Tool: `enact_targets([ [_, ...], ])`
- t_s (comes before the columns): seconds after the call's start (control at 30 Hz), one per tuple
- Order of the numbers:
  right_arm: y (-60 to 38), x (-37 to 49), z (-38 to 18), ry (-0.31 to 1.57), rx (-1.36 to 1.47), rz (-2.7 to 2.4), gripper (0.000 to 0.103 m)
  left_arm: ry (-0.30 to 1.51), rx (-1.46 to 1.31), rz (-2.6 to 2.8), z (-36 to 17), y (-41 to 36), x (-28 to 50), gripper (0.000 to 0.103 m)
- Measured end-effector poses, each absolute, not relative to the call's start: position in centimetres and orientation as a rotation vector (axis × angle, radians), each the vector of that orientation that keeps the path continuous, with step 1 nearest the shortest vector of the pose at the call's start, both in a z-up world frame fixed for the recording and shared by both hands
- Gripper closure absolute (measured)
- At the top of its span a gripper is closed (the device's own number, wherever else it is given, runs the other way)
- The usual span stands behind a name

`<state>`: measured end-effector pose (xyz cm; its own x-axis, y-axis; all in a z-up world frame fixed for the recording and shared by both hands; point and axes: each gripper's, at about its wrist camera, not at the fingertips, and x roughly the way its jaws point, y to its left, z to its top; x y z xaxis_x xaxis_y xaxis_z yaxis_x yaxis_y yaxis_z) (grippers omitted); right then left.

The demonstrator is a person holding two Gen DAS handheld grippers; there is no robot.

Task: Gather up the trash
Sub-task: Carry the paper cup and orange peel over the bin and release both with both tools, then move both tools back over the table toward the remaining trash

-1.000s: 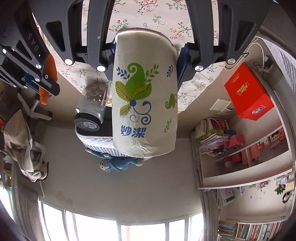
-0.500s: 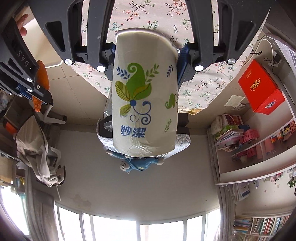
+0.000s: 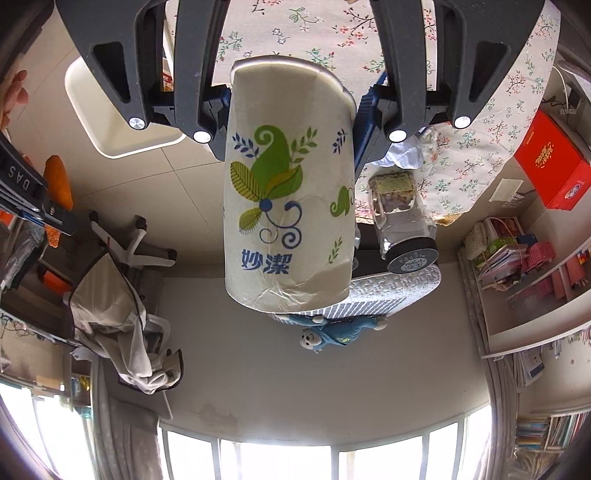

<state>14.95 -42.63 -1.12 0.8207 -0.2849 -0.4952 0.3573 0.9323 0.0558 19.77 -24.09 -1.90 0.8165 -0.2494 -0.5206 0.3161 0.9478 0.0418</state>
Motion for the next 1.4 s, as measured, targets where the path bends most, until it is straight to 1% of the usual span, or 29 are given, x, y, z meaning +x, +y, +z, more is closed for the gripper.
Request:
enact_targets([
  [0.03, -43.5, 14.5, -1.0, 0.497, 0.164, -0.361, 0.061, 0.537, 0.132, -0.316, -2.0, -24.9, 19.5, 0.054],
  [0.07, -44.2, 14.1, -0.9, 0.485, 0.178, -0.384, 0.045, 0.539, 0.135, -0.331, -2.1, -25.6, 19.3, 0.054],
  [0.1, -45.0, 13.4, -0.8, 0.464, 0.191, -0.412, 0.041, 0.542, 0.137, -0.347, -2.1, -26.6, 19.1, 0.054],
  [0.2, -47.4, 11.9, -0.6, 0.437, 0.231, -0.464, 0.037, 0.548, 0.146, -0.39, -2.4, -28.9, 18.4, 0.054],
  [0.27, -49.1, 10.8, -0.8, 0.429, 0.261, -0.504, 0.03, 0.552, 0.151, -0.419, -2.4, -30.3, 17.9, 0.054],
  [0.3, -49.9, 10.3, -0.8, 0.425, 0.273, -0.522, 0.028, 0.556, 0.153, -0.435, -2.5, -31.1, 17.7, 0.054],
  [0.37, -51.2, 9.5, -1.0, 0.417, 0.289, -0.564, 0.019, 0.562, 0.16, -0.466, -2.6, -32.5, 17.3, 0.053],
  [0.47, -52.6, 8.0, -1.3, 0.4, 0.291, -0.643, 0.008, 0.566, 0.178, -0.505, -2.9, -34.8, 16.6, 0.052],
  [0.6, -54.6, 6.6, -1.8, 0.4, 0.308, -0.749, 0.007, 0.587, 0.186, -0.564, -3.4, -37.3, 16.0, 0.052],
  [0.7, -55.9, 5.5, -2.2, 0.404, 0.326, -0.817, 0.007, 0.619, 0.177, -0.629, -3.7, -39.1, 15.7, 0.049],
  [0.77, -56.4, 4.7, -2.2, 0.394, 0.33, -0.846, 0.007, 0.637, 0.178, -0.644, -3.8, -40.0, 15.6, 0.03],
  [0.87, -56.6, 4.2, -2.1, 0.378, 0.331, -0.867, 0.007, 0.604, 0.195, -0.628, -3.2, -40.6, 15.2, 0.021],
  [0.97, -55.8, 4.3, -1.9, 0.369, 0.293, -0.874, 0.007, 0.542, 0.221, -0.57, -2.3, -40.3, 15.1, 0.014],
  [1.2, -50.8, 6.2, -1.2, 0.36, 0.134, -0.837, 0.007, 0.441, 0.231, -0.403, -0.6, -36.2, 16.3, 0.01],
  [1.4, -46.5, 8.4, -0.7, 0.372, 0.07, -0.756, 0.007, 0.463, 0.188, -0.326, -0.3, -31.8, 18.1, 0.009],
])
